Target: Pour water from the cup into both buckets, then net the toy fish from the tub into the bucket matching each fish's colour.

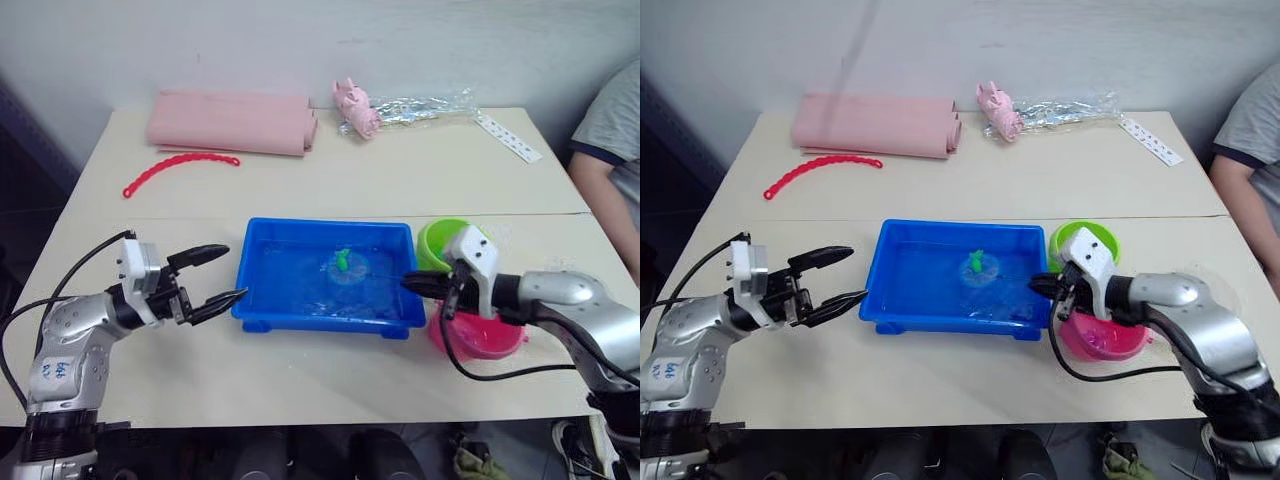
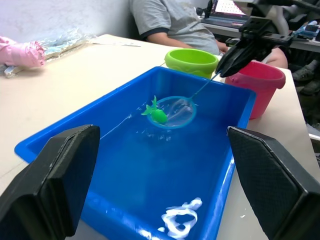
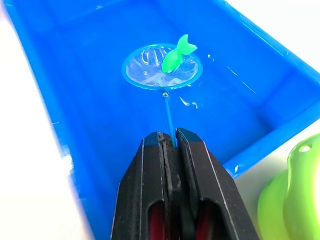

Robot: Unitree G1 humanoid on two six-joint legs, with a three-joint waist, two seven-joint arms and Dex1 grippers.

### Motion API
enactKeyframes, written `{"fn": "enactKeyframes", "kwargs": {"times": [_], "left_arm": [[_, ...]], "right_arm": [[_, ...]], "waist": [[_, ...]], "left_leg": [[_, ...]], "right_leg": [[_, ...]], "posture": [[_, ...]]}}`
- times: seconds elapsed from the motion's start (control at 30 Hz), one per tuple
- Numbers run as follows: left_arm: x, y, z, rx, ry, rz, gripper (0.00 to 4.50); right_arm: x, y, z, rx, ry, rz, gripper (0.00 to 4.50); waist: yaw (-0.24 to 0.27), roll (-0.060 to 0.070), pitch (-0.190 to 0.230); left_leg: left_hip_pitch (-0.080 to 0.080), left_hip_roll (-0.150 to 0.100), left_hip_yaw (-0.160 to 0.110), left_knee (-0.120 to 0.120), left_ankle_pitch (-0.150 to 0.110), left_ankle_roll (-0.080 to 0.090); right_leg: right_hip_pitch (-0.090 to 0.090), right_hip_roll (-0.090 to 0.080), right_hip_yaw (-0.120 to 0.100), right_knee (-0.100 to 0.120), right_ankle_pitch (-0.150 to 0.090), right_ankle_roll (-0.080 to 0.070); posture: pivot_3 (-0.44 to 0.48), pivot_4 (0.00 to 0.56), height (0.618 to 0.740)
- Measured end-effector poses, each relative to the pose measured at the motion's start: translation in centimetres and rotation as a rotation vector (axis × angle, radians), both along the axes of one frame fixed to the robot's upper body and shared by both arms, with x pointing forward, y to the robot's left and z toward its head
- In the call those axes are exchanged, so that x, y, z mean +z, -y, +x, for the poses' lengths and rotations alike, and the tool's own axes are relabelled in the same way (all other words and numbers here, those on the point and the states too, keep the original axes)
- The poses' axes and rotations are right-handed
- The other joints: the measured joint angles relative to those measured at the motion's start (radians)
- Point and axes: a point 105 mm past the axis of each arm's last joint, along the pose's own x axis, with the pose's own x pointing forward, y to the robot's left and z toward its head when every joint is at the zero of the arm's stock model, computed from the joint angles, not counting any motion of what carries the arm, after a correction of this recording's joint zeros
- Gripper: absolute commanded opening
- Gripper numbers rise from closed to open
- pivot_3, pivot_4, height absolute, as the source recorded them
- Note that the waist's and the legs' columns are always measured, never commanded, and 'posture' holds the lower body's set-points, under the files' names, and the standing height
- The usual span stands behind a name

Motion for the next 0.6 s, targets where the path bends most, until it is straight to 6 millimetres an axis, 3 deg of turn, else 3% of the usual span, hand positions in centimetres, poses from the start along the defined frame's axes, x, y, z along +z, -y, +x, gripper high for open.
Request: {"fn": "enactKeyframes", "kwargs": {"times": [0.23,0.43,0.6], "left_arm": [[0.5,1.4,0.9,-0.072,0.006,-0.009,4.44],[0.5,2.6,2.0,-0.132,-0.004,-0.031,4.44],[0.7,3.7,2.5,-0.190,-0.008,-0.042,4.44]], "right_arm": [[1.2,1.3,-2.3,-0.015,0.091,0.032,0.00],[0.7,3.0,-3.9,-0.075,0.145,0.038,0.00],[1.8,5.5,-4.8,-0.169,0.202,0.020,0.00]], "waist": [[0.000,0.000,0.000],[0.005,0.000,0.000],[0.006,0.000,0.000]], "left_leg": [[0.000,0.000,0.000,0.000,0.000,0.000],[0.001,0.000,0.000,0.000,0.000,0.000],[0.001,0.000,0.000,0.000,0.001,-0.001]], "right_leg": [[0.000,0.000,0.000,0.000,0.000,0.000],[0.000,0.001,0.000,0.000,0.000,0.000],[0.001,0.001,0.000,0.000,0.000,0.000]], "posture": [[0.000,0.150,0.740],[0.000,0.150,0.740],[0.000,0.150,0.740]]}}
